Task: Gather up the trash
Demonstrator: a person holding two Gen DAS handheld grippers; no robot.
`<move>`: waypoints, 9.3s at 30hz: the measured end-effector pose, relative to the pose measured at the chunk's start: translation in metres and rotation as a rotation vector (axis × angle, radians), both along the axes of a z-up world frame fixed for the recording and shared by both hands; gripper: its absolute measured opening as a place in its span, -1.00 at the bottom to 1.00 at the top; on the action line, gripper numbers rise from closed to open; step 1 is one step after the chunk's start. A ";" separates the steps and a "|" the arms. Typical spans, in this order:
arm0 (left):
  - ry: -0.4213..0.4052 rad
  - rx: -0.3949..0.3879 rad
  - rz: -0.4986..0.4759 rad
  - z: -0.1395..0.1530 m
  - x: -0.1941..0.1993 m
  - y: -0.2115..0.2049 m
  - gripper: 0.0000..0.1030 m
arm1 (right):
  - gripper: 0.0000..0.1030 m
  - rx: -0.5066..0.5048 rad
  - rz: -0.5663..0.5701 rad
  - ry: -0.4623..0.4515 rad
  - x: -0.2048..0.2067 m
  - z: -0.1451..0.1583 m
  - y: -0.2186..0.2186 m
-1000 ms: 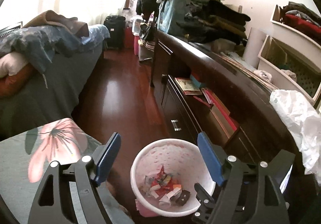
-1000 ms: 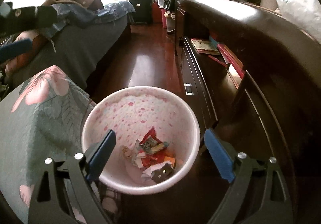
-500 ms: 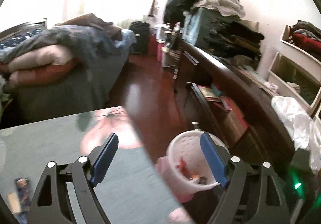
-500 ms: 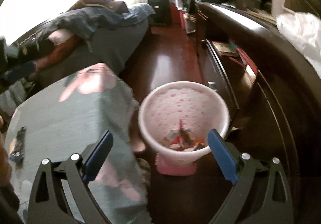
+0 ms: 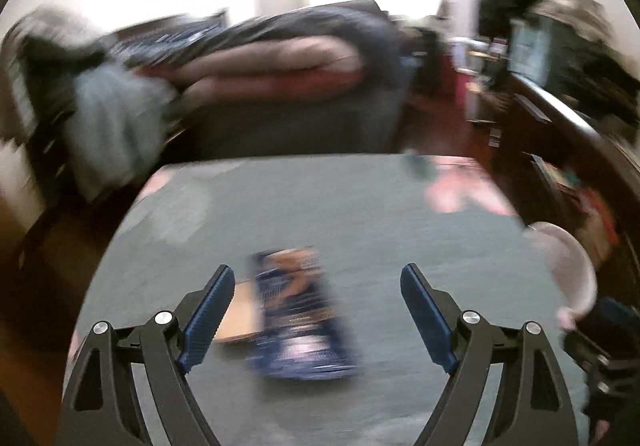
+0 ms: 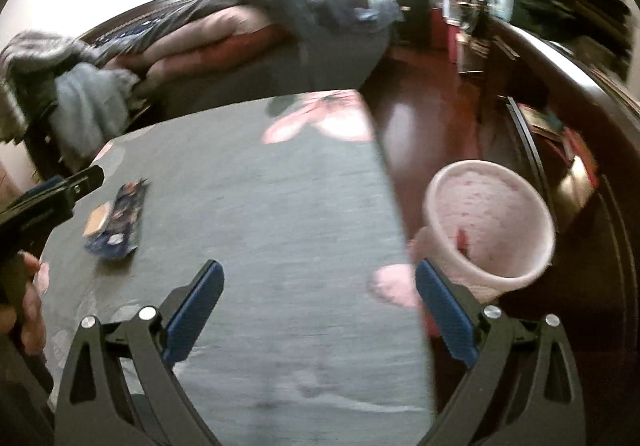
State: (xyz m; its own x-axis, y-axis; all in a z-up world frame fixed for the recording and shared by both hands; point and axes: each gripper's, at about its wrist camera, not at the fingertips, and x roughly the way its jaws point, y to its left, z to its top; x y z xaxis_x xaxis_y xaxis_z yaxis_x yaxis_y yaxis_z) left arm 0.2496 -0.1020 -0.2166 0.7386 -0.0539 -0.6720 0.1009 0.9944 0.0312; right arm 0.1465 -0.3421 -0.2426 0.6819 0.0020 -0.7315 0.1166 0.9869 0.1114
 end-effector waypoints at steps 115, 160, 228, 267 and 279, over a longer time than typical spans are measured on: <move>0.008 -0.157 -0.588 0.017 -0.014 -0.266 -0.21 | -0.36 0.073 -0.381 -0.019 -0.039 -0.012 -0.184; 0.086 -0.166 -0.659 -0.021 0.044 -0.364 0.70 | 0.36 0.056 -0.515 0.027 0.018 -0.078 -0.263; -0.454 -0.158 0.073 0.183 -0.236 0.119 0.93 | 0.93 -0.140 -0.047 -0.432 -0.169 0.186 0.124; -0.465 -0.157 0.076 0.186 -0.239 0.113 0.93 | 0.93 -0.139 -0.024 -0.395 -0.163 0.176 0.126; -0.434 -0.181 0.089 0.180 -0.227 0.118 0.93 | 0.93 -0.139 -0.028 -0.388 -0.161 0.172 0.125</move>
